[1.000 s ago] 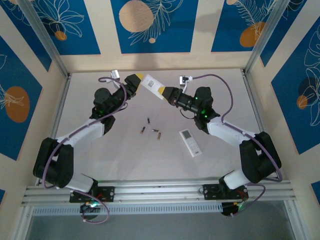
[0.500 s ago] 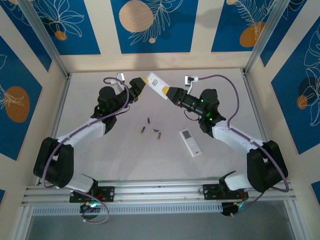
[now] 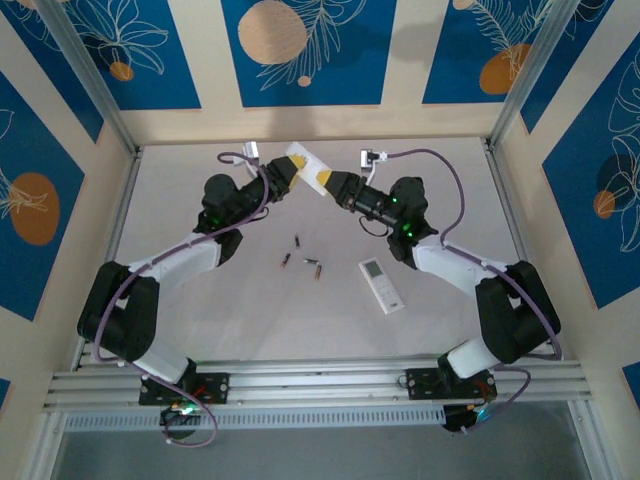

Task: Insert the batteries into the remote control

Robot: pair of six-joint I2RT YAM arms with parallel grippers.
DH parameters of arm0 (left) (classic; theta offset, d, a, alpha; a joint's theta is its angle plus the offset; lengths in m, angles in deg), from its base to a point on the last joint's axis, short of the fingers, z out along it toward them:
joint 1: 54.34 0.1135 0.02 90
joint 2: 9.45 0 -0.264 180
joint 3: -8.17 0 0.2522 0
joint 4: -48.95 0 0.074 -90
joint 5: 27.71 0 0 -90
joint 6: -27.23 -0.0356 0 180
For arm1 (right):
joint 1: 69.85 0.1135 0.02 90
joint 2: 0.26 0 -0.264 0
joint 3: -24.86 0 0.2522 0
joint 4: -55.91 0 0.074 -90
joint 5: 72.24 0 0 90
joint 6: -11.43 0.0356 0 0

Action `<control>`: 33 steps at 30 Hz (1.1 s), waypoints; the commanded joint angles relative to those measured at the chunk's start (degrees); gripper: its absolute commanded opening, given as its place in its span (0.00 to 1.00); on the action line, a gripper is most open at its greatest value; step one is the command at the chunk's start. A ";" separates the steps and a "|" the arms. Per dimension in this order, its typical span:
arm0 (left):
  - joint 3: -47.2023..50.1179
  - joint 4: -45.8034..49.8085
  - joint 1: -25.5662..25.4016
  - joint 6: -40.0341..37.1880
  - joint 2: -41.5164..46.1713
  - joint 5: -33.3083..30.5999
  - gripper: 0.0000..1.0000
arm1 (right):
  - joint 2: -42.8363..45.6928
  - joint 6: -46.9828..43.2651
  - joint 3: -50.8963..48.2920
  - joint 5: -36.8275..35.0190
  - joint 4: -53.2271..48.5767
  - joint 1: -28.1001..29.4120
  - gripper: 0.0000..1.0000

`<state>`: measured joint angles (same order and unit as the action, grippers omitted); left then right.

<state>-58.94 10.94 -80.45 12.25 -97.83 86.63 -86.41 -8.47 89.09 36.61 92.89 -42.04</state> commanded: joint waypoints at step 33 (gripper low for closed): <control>-3.17 8.79 -3.04 -29.42 4.90 -4.31 0.05 | 1.11 -1.73 4.75 1.37 -14.49 1.81 0.41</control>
<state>-61.08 20.14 -82.35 -15.36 -92.52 82.76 -84.13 -9.21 91.04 37.77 78.68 -40.55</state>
